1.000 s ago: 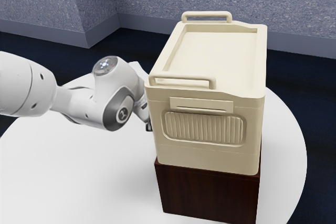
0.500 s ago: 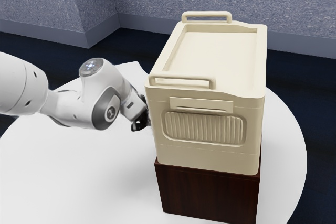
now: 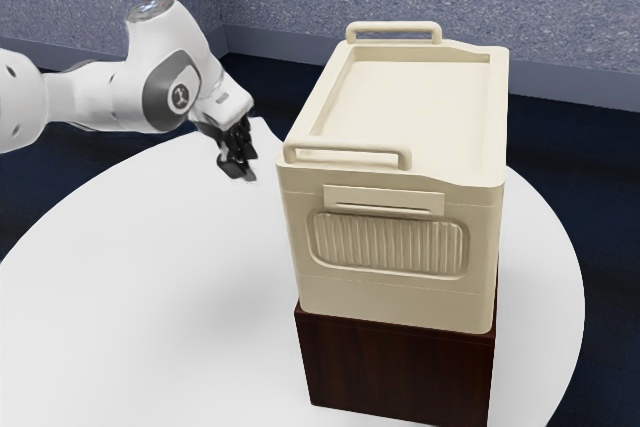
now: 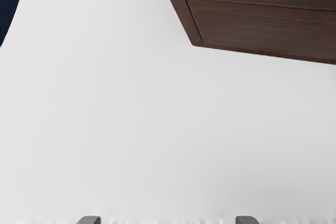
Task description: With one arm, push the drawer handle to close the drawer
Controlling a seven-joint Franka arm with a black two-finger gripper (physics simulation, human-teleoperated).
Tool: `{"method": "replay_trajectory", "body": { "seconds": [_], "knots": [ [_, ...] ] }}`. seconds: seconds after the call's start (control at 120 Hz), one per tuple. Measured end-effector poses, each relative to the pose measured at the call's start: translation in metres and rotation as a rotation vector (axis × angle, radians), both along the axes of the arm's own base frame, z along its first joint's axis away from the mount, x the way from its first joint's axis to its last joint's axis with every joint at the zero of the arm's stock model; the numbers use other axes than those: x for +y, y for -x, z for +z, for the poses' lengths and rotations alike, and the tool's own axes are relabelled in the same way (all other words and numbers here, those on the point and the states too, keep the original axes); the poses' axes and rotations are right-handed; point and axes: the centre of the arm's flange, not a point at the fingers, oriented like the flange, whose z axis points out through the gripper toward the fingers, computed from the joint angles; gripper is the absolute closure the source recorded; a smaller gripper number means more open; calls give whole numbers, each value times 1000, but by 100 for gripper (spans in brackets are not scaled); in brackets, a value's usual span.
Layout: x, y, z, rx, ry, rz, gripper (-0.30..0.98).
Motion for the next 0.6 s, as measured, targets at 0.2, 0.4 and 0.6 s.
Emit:
{"method": "replay_trajectory", "body": {
  "seconds": [0.2, 0.4, 0.6],
  "knots": [
    [-4, 4, 37, 105, 20, 110, 12],
    [-8, 13, 55, 226, 45, 257, 5],
    [-16, 22, 51, 304, 43, 361, 2]
  ]
}}
